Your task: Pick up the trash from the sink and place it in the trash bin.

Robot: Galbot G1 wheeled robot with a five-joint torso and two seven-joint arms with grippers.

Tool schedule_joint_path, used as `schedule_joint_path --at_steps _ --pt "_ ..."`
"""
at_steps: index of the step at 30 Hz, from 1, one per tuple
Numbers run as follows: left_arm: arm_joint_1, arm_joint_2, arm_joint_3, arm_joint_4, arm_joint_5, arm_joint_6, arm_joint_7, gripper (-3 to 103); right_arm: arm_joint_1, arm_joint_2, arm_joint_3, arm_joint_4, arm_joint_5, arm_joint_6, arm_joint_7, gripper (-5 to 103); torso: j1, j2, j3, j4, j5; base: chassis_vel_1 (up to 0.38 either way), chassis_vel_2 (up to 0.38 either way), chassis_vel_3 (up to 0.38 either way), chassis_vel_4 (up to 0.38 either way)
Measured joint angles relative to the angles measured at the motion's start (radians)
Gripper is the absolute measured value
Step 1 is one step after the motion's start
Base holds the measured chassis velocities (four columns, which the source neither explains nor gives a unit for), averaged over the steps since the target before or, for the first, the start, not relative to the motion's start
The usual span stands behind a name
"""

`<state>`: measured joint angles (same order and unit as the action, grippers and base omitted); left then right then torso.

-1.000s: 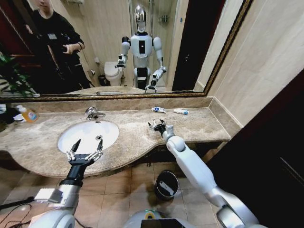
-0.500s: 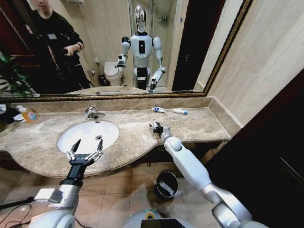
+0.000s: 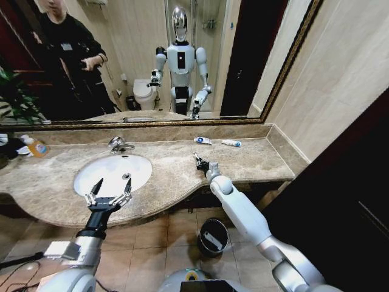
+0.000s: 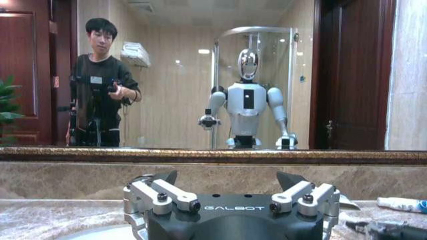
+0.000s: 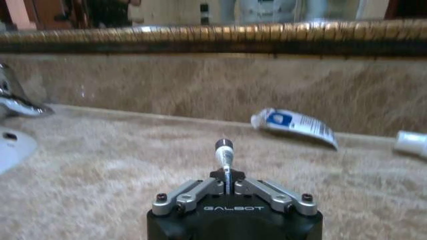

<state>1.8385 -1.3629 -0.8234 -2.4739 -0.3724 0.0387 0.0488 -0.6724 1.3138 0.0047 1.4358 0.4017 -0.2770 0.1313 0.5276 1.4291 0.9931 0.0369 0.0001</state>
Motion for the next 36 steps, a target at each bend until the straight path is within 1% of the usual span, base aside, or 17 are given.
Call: schedule_joint_path --at_steps 4,6,9,10,11,13,15,18,19,23,24,26,28,29,31,33,36 --pt "0.0 0.0 0.0 0.0 0.0 0.0 0.0 100 -0.045 -0.037 0.021 0.119 -0.001 -0.003 0.023 3 0.0 0.0 0.0 0.0 -0.0001 0.0 0.0 0.0 0.0" --pt "0.0 0.0 0.0 0.0 0.0 0.0 0.0 100 -0.053 -0.045 0.024 0.135 0.0 -0.004 0.026 3 0.0 0.0 0.0 0.0 -0.0001 0.0 0.0 0.0 0.0" --pt "0.0 0.0 0.0 0.0 0.0 0.0 0.001 100 -0.15 -0.119 0.066 0.3 0.034 -0.026 0.055 3 0.0 0.0 0.0 -0.0002 0.0003 0.0 0.0 0.0 0.0" --pt "0.0 0.0 0.0 0.0 0.0 0.0 0.001 100 -0.15 -0.119 0.066 0.3 0.034 -0.026 0.055 3 0.0 0.0 0.0 -0.0002 0.0003 0.0 0.0 0.0 0.0" --pt "0.0 0.0 0.0 0.0 0.0 0.0 0.0 100 -0.185 -0.141 0.083 0.355 0.049 -0.033 0.056 3 0.0 0.0 0.0 0.0002 0.0003 0.0 0.0 0.0 0.0" --pt "0.0 0.0 0.0 0.0 0.0 0.0 0.0 100 -0.31 -0.194 0.123 0.504 0.087 -0.042 0.067 3 0.0 0.0 0.0 -0.0004 0.0001 0.0 0.0 0.0 0.0" --pt "0.0 0.0 0.0 0.0 0.0 0.0 0.0 100 -0.34 -0.203 0.134 0.537 0.094 -0.043 0.071 3 0.0 0.0 0.0 -0.0002 -0.0001 0.0 0.0 0.0 0.0" --pt "0.0 0.0 0.0 0.0 0.0 0.0 0.0 100 -0.553 -0.235 0.2 0.689 0.074 -0.03 0.088 3 0.0 0.0 0.0 -0.0001 0.0001 0.0 0.0 0.0 0.0" --pt "0.0 0.0 0.0 0.0 0.0 0.0 0.0 100 -0.553 -0.235 0.2 0.689 0.074 -0.03 0.088 3 0.0 0.0 0.0 -0.0001 0.0001 0.0 0.0 0.0 0.0" --pt "0.0 0.0 0.0 0.0 0.0 0.0 0.0 100 -0.813 -0.208 0.267 0.77 -0.056 0.045 0.077 3 0.0 0.0 0.0 -0.0003 0.0001 0.0 0.0 0.0 0.0" --pt "0.0 0.0 0.0 0.0 0.0 0.0 0.0 100 -0.813 -0.208 0.267 0.77 -0.056 0.045 0.077 3 0.0 0.0 0.0 -0.0003 0.0001 0.0 0.0 0.0 0.0" --pt "0.0 0.0 0.0 0.0 0.0 0.0 0.0 100 -0.928 -0.167 0.283 0.746 -0.118 0.094 0.052 3 0.0 0.0 0.0 -0.0002 -0.0002 0.0 0.0 0.0 0.0" --pt "0.0 0.0 0.0 0.0 0.0 0.0 0.0 100 -0.979 -0.134 0.283 0.691 -0.167 0.133 0.039 3 0.0 0.0 0.0 -0.0003 -0.0001 0.0 0.0 0.0 0.0" --pt "0.0 0.0 0.0 0.0 0.0 0.0 0.0 100 -0.979 -0.134 0.283 0.691 -0.167 0.133 0.039 3 0.0 0.0 0.0 -0.0003 -0.0001 0.0 0.0 0.0 0.0" --pt "0.0 0.0 0.0 0.0 0.0 0.0 0.0 100 -0.997 -0.091 0.275 0.602 -0.215 0.156 0.024 3 0.0 0.0 0.0 -0.0003 -0.0001 0.0 0.0 0.0 0.0" --pt "0.0 0.0 0.0 0.0 0.0 0.0 0.0 100 -0.989 -0.075 0.27 0.562 -0.221 0.158 0.023 3 0.0 0.0 0.0 -0.0002 -0.0002 0.0 0.0 0.0 0.0" --pt "0.0 0.0 0.0 0.0 0.0 0.0 0.0 100 -0.919 -0.025 0.258 0.414 -0.229 0.158 0.021 3 0.0 0.0 0.0 0.0 0.0 0.0 0.0 0.0 0.0"
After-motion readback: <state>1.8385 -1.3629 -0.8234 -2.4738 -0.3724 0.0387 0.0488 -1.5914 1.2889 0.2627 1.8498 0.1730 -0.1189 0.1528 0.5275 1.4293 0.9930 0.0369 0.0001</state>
